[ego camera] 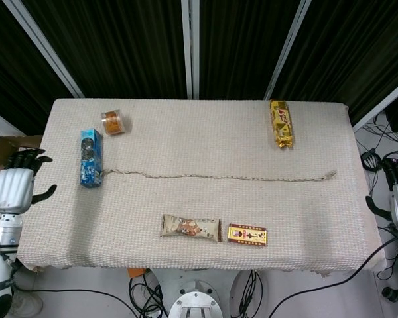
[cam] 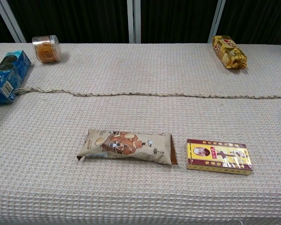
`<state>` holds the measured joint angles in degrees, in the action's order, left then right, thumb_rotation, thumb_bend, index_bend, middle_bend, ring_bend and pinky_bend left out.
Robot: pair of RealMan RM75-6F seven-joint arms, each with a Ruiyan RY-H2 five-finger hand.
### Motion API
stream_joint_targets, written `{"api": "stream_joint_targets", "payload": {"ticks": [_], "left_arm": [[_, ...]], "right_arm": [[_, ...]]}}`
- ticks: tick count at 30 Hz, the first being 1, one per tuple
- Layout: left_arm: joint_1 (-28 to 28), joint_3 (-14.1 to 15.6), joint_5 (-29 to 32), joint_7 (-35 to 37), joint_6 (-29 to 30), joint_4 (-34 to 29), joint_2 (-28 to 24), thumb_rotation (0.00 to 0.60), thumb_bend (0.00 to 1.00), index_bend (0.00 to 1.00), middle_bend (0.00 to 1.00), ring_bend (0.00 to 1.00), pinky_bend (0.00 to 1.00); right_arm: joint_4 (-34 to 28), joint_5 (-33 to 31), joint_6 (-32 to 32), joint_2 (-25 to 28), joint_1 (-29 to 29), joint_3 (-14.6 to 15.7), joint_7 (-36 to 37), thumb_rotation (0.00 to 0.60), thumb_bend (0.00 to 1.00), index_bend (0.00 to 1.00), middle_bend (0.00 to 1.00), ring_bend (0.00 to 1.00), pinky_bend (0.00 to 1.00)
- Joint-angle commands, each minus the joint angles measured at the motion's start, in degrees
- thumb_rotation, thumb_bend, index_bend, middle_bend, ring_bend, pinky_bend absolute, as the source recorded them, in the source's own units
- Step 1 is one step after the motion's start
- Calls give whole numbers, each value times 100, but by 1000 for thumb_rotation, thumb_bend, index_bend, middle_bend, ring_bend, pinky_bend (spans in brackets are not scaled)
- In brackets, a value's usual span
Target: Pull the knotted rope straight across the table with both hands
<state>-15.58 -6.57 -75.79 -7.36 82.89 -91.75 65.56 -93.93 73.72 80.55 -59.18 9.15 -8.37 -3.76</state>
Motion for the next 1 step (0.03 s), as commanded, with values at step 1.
{"api": "stream_joint_targets", "payload": {"ticks": [1], "left_arm": [[543, 317, -263, 13, 617, -408, -257, 600, 189, 310, 200, 162, 162]], "right_arm": [[-163, 275, 281, 20, -264, 214, 175, 600, 214, 163, 141, 0, 59]]}}
